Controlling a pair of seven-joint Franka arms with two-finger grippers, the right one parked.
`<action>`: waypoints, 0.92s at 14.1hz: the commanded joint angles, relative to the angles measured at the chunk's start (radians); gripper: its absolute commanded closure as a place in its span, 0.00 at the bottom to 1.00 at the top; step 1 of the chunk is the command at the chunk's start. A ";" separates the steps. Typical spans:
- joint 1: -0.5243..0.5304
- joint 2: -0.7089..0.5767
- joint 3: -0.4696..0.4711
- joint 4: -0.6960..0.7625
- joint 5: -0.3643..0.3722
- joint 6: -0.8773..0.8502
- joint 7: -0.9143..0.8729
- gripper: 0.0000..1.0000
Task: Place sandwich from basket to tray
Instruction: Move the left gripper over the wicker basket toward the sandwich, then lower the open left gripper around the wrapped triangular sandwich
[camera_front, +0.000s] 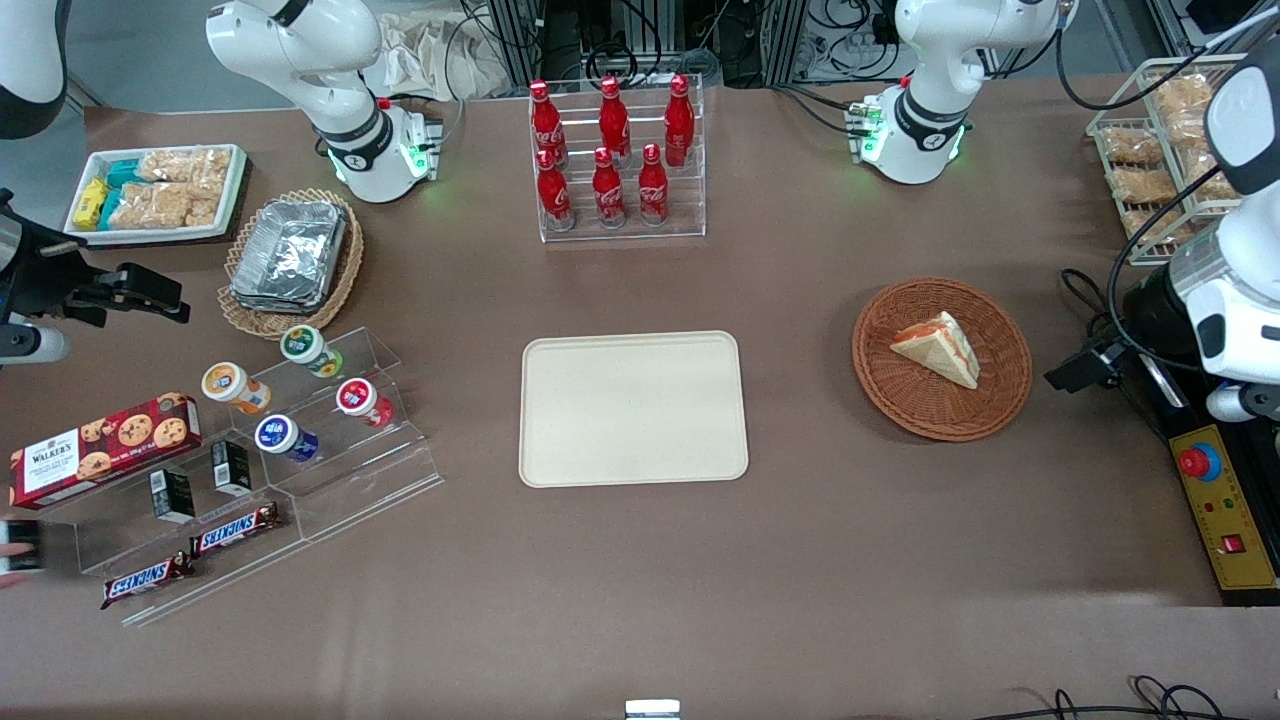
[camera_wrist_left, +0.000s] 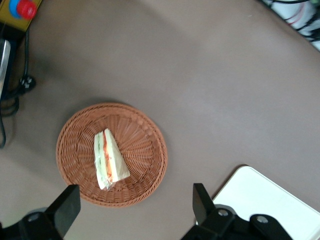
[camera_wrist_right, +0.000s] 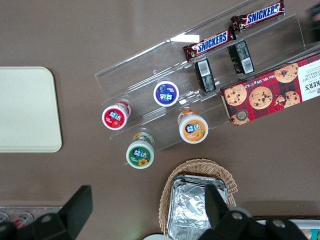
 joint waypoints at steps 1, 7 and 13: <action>0.003 -0.084 -0.003 -0.140 -0.014 0.029 -0.083 0.00; 0.001 -0.210 -0.041 -0.520 -0.007 0.337 -0.327 0.00; 0.003 -0.193 -0.051 -0.714 -0.004 0.529 -0.369 0.00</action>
